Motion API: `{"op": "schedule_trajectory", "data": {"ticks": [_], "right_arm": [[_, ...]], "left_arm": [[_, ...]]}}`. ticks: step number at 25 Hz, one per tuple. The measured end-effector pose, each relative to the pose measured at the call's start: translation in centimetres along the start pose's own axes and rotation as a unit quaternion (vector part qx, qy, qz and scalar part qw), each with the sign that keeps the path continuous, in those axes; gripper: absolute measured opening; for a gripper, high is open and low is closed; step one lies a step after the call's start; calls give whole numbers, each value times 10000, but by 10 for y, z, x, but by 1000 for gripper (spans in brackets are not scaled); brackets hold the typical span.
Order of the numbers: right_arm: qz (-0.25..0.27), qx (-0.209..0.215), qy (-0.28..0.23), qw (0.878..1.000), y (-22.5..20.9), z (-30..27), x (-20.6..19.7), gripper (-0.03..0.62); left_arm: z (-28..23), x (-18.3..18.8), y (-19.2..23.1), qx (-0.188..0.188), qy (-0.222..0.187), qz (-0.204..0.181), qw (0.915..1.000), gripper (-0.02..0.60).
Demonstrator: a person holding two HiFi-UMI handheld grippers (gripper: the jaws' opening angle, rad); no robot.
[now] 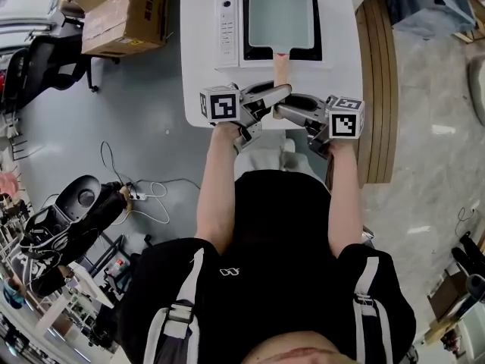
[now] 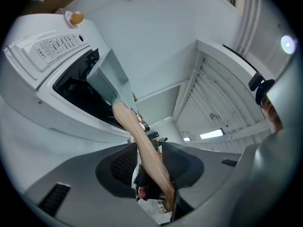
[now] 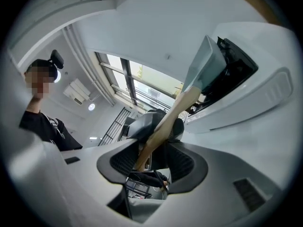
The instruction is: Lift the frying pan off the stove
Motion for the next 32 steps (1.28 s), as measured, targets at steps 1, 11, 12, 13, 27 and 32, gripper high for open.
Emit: {"op": "schedule_trajectory", "data": {"ticks": [1, 11, 12, 13, 27, 32], "right_arm": [[-63, 67, -38, 10000, 0, -1, -1, 187], [256, 80, 302, 9992, 3, -9, -4, 190], [318, 44, 348, 9989, 3, -9, -4, 191], [363, 23, 377, 9986, 4, -8, -3, 192], [865, 5, 602, 9944, 32, -5, 0, 194], [1088, -1, 868, 9903, 50, -4, -4, 195]], "left_arm": [[0, 0, 1, -3, -7, 1, 10000, 161], [1, 0, -4, -7, -23, -190, 9998, 173], [2, -1, -4, 2, -23, -236, 9997, 174], [1, -1, -4, 3, -30, -269, 9996, 176], [7, -3, -33, -302, -322, -477, 9979, 176], [16, -8, -50, -391, -524, -593, 9961, 178]]}}
Point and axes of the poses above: the fingertips, and each gripper's own axes: z backward along the fingers, y to its left, x out of its top, the point moved 2 cm from there along z, backward along the fingers, and after that the axes turned 12 degrees about x, right-handed, at the moved point
